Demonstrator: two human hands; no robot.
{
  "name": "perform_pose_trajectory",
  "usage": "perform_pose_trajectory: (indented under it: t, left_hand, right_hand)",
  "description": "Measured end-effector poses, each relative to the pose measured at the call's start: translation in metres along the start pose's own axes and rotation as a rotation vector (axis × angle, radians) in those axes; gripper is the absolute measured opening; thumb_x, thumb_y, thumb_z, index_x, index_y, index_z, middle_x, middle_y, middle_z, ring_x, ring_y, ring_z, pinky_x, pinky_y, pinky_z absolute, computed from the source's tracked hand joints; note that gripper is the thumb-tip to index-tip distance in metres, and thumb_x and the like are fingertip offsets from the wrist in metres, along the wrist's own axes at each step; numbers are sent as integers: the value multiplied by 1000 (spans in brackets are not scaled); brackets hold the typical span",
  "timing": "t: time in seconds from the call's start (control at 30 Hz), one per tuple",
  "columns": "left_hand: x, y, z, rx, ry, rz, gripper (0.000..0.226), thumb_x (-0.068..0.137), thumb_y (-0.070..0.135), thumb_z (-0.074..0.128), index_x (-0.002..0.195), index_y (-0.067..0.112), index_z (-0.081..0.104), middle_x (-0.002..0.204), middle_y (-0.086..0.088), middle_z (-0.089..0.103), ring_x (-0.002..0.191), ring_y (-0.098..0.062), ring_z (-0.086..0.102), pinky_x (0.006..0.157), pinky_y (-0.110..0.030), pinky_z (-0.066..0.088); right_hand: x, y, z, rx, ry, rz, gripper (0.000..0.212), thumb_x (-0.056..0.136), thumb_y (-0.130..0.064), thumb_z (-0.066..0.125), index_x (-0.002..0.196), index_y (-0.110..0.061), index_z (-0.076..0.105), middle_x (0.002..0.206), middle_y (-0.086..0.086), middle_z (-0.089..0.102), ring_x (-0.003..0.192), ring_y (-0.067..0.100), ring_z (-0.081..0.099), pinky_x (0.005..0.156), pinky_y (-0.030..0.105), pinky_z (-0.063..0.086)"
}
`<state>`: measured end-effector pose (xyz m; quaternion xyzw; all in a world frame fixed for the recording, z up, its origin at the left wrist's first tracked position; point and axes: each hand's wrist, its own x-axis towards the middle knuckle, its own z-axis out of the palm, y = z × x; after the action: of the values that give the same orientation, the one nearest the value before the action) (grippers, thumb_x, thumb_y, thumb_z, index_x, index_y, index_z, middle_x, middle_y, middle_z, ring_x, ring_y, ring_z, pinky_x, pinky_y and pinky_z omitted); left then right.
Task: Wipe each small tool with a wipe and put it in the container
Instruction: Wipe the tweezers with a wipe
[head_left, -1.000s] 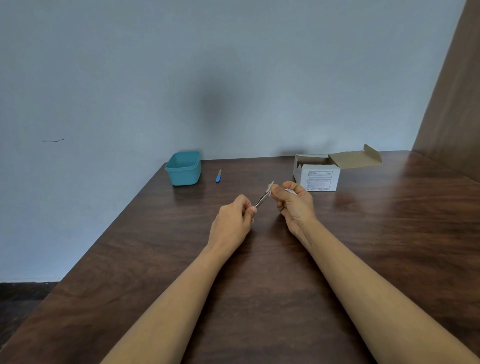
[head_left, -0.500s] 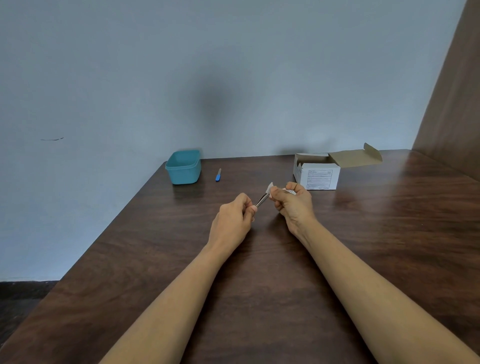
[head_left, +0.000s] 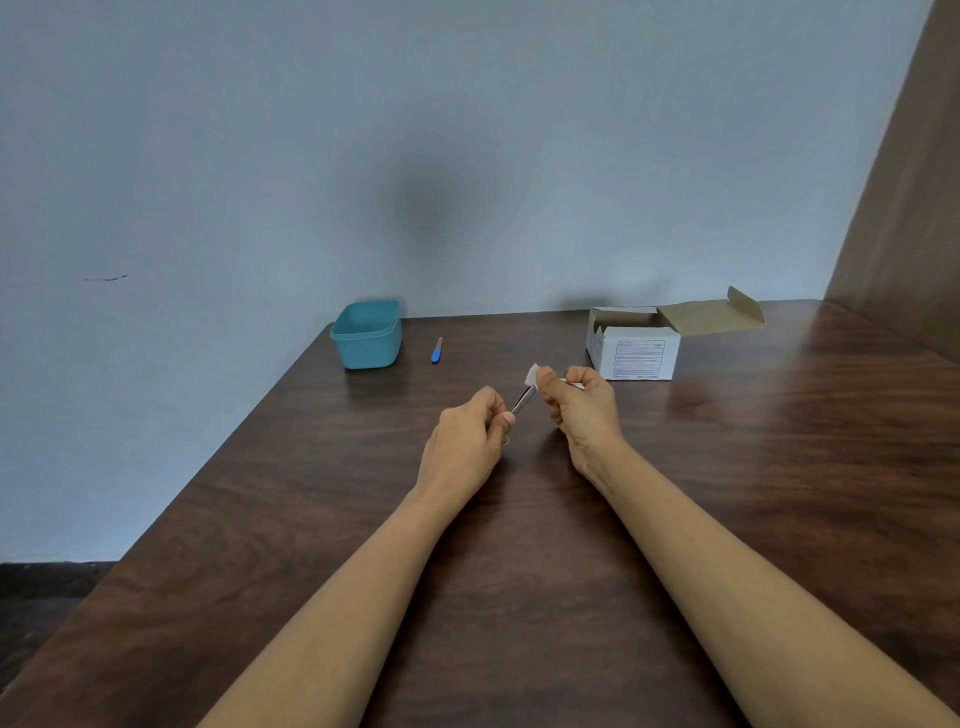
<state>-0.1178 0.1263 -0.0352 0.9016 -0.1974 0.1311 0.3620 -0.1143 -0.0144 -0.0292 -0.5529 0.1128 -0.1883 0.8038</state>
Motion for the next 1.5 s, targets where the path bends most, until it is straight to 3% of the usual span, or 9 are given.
perform_pose_trajectory:
  t: [0.27,0.47,0.6,0.73,0.9,1.07,1.17,1.3,1.5]
  left_hand:
    - [0,0,-1,0,-6,-8,12,98,29,51,91,19,55,73,9,64,73,-13,61,72,-41,54]
    - [-1,-1,0,-28,-9,-19,13,97,29,51,89,19,54,72,9,64,75,-14,63,74,-42,54]
    - [-1,0,-1,-13,-11,-16,14,98,29,51,89,19,54,74,8,65,73,-13,61,72,-40,54]
    - [0,0,-2,1,-3,-4,13,98,28,51,90,18,55,75,8,65,72,-12,61,71,-39,54]
    - [0,-2,-1,-5,0,-5,13,97,28,51,89,18,54,72,8,64,72,-12,62,72,-40,54]
    - [0,-1,-2,-27,-1,-5,14,97,27,51,89,17,55,73,8,64,72,-12,62,73,-41,54]
    - [0,-1,-2,-29,0,-14,14,98,28,51,89,17,55,73,8,64,72,-12,62,73,-41,55]
    - [0,-2,-2,-28,5,-17,14,97,29,51,90,18,55,73,8,65,72,-12,62,73,-41,54]
    - [0,-2,0,-61,7,-2,13,97,27,52,87,17,55,72,7,66,72,-12,63,73,-40,54]
  right_hand:
    - [-1,-4,-1,6,-26,-1,45,78,10,68,76,-20,35,43,-13,56,51,5,42,56,17,33]
    - [-6,-3,0,-27,-44,-43,52,73,-4,78,77,-22,30,71,6,65,41,-1,49,63,21,31]
    - [-6,-1,2,-73,-17,-59,43,78,-3,74,75,-20,35,52,-11,56,49,-1,53,61,19,34]
    - [-5,0,2,-110,-25,-54,43,77,8,67,74,-21,36,60,-2,47,50,4,39,57,18,32]
    - [-12,-2,3,-82,-62,-55,46,74,6,74,82,-19,37,63,-3,62,45,-6,50,67,19,35]
    - [-14,1,5,-121,-46,-60,45,72,-9,81,78,-20,37,76,5,68,56,-1,56,69,22,37]
    - [-13,2,5,-143,-43,-63,41,78,-6,75,76,-20,36,70,4,62,64,9,55,67,22,37]
    - [-14,-1,4,-99,-67,-49,39,80,9,65,80,-19,37,59,-2,65,52,-4,58,66,18,37]
    - [-17,-4,4,-29,-56,-18,46,71,2,79,86,-17,39,54,-8,67,47,-6,56,70,21,36]
